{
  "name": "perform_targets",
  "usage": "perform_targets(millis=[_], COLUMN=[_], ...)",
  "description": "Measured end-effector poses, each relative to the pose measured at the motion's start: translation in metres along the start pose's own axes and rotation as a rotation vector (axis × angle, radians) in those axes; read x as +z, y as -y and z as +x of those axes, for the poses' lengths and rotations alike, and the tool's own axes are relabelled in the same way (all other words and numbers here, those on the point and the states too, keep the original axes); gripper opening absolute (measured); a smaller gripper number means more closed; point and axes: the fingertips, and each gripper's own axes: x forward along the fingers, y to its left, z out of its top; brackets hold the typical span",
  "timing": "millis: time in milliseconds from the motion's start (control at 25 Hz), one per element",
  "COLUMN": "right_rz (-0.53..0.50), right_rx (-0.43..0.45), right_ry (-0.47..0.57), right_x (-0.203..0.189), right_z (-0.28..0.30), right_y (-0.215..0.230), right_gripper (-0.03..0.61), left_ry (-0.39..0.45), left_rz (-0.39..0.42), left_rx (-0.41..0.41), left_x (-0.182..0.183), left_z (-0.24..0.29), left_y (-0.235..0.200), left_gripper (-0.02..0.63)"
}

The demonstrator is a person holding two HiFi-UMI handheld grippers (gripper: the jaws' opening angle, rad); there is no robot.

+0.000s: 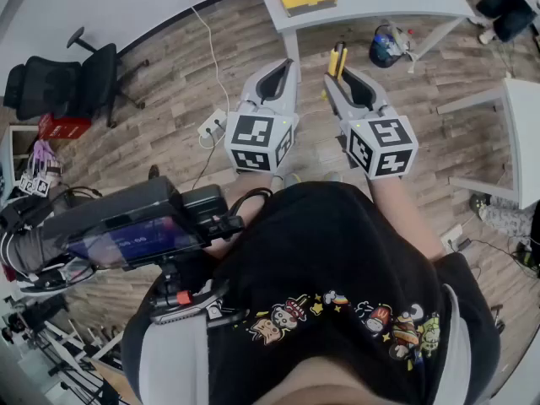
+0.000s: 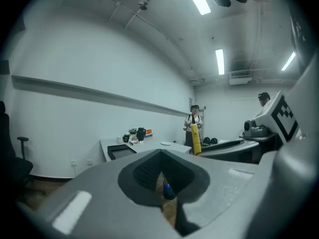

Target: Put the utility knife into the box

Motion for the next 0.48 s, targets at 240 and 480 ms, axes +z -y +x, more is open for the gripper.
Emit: perform_targets(millis=[240, 480], right_rz=[-0.022, -0.023], right_rx=[-0.067, -0.063], right_ry=[-0.011, -0.011], right_x=[0.004, 0.001], right_z=[-0.022, -0.027], right_y=[0.009, 0.016], right_gripper=[0.133, 0.137], left_ry=[0.015, 0.008], left_rz=[-0.020, -0.028], left_rx=[-0.072, -0.057], left_x=[0.007, 0.001], left_z=[0.004, 0.002], left_y=[0.024, 0.028], left_gripper=[0.000, 0.000])
